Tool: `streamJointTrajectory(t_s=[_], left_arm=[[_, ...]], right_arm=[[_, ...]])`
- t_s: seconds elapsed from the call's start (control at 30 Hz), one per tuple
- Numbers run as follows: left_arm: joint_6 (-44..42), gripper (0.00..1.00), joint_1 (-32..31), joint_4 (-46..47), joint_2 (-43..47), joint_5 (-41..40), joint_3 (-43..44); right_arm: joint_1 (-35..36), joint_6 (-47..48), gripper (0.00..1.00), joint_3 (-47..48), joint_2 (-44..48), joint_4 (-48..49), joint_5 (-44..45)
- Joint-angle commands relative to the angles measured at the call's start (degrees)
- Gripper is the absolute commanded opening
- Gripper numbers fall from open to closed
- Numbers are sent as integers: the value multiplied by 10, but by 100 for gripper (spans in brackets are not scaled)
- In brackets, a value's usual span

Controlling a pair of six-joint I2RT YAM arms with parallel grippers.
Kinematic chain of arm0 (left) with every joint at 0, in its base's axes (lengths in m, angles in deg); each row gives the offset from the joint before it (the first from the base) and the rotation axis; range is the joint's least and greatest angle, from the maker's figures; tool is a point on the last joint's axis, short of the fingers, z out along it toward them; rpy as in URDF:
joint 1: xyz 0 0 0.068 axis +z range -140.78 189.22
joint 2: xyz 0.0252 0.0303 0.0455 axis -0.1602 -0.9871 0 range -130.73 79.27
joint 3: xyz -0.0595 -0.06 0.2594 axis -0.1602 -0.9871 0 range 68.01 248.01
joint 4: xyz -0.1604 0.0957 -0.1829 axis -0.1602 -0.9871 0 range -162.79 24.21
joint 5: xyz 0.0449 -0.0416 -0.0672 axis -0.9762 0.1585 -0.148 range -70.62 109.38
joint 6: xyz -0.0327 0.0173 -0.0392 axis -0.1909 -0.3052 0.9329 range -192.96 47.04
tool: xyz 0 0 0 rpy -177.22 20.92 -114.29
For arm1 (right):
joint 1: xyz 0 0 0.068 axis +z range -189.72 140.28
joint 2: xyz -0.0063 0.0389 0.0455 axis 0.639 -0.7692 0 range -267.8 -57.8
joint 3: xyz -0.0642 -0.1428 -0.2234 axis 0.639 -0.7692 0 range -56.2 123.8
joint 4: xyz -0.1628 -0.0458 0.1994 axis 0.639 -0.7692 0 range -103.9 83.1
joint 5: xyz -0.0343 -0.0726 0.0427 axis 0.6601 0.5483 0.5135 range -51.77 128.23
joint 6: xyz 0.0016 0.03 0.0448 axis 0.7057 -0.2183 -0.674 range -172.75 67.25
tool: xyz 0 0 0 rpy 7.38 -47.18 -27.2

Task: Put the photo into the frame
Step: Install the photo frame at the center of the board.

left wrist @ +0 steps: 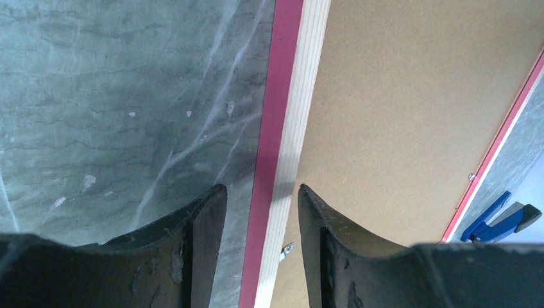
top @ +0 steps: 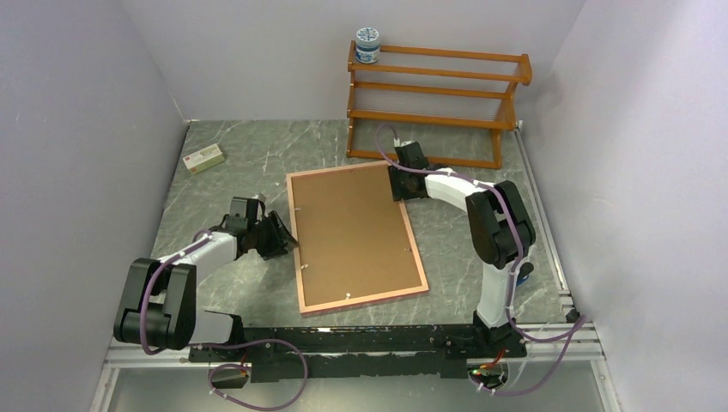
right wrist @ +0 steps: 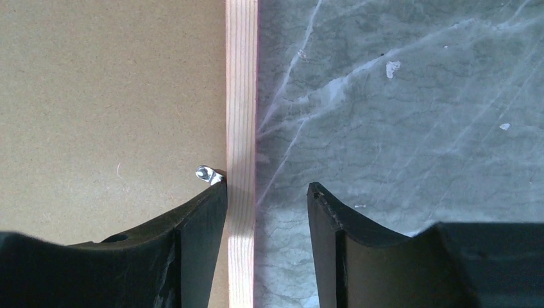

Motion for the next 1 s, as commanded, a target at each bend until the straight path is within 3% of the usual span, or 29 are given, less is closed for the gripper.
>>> streamJointTrajectory(t_s=[0.0, 0.37, 0.97], left_arm=[[-18, 51, 0, -16, -13, -7, -3], [-19, 51, 0, -22, -8, -8, -2], [-20, 50, 0, -24, -9, -8, 0]], right_arm=[[-1, 2, 54, -18, -17, 29, -74], [-20, 9, 54, -13, -17, 32, -136], [-21, 14, 21, 1, -31, 36, -66]])
